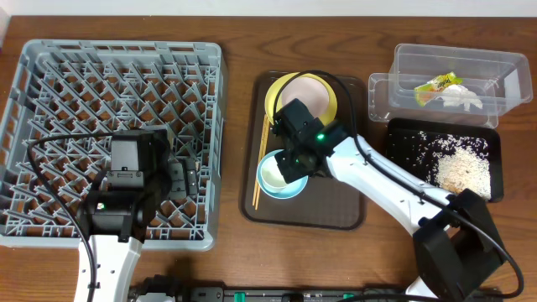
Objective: Sort waste into correct bins and load items into the dishwasher
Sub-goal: 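Lift the white cup with the right gripper toward the left gripper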
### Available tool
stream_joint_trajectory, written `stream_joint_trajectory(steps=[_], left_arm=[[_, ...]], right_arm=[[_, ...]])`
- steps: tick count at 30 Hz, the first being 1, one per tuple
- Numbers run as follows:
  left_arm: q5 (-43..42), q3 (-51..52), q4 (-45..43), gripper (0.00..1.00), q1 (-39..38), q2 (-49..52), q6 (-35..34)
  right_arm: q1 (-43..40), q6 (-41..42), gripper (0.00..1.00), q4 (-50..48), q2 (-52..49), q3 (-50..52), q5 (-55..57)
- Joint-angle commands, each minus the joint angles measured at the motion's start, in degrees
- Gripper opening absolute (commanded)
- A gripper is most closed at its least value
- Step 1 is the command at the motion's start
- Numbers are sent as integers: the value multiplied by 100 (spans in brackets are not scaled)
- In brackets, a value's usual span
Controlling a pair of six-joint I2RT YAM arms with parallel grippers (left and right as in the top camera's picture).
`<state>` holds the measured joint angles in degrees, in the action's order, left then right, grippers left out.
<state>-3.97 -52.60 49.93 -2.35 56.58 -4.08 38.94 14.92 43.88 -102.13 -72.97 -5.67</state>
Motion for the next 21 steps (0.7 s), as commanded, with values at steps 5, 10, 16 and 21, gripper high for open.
stream_joint_trajectory(steps=[5,10,16,21], left_arm=[[-837,-127,-398,89,2,-9,-605],[-1965,-125,-1071,89,2,120,-1154],[-3569,-125,-2004,89,2,695,-1805],[-5368,-125,-3088,89,2,1311,-2107]], right_arm=[[-1021,92,1,-92,533,-385,-1346],[-1939,66,1,-127,815,-385,-2518],[-2573,-278,1,-289,800,-382,-4487],[-2677,-275,1,-804,800,-382,-5663]])
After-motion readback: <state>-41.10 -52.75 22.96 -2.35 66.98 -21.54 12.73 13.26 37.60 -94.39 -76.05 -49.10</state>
